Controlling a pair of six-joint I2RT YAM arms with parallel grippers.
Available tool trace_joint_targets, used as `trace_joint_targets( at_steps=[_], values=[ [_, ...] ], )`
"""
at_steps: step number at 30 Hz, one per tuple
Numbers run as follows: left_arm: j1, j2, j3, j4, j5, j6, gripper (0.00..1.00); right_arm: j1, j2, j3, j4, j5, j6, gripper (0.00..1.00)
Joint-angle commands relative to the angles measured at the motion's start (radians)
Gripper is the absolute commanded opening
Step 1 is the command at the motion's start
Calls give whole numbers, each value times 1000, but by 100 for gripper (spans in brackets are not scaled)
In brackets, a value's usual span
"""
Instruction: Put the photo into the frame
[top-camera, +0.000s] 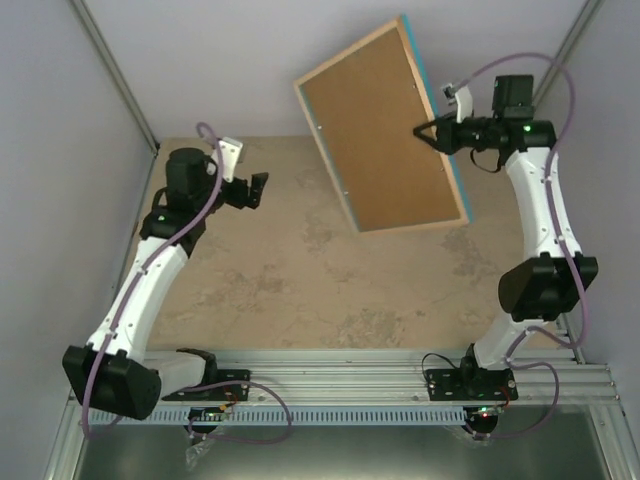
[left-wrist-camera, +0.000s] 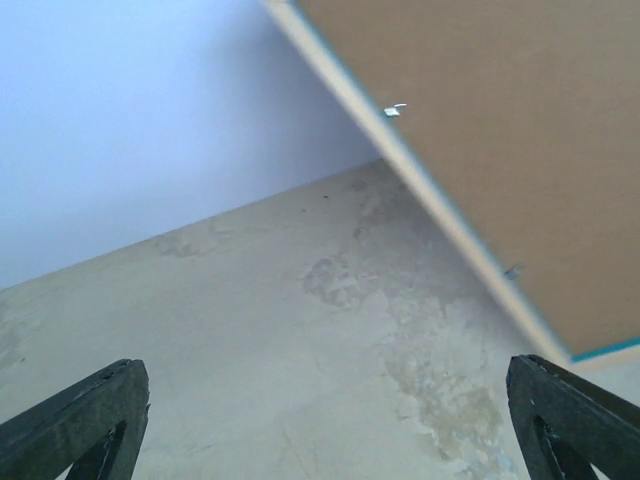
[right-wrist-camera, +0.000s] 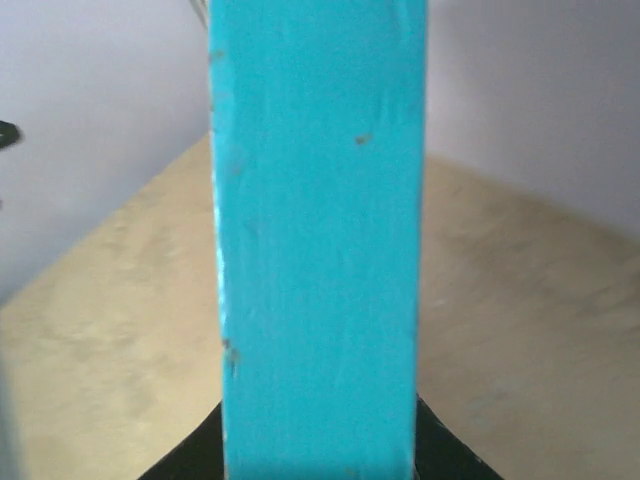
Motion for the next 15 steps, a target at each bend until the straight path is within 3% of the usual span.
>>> trace_joint_targets(
  at_steps=[1,9,15],
  values=[
    [79,-83,-52,46,17,-109,99,48,-87,129,4,169,-196,1],
    [229,-213,-171,94,94,-234,99,320,-236,-2,167,593,-435,1],
    [285,-274,-162,83,21,-167,99,615,-277,-193,308,910,-651,1]
  ],
)
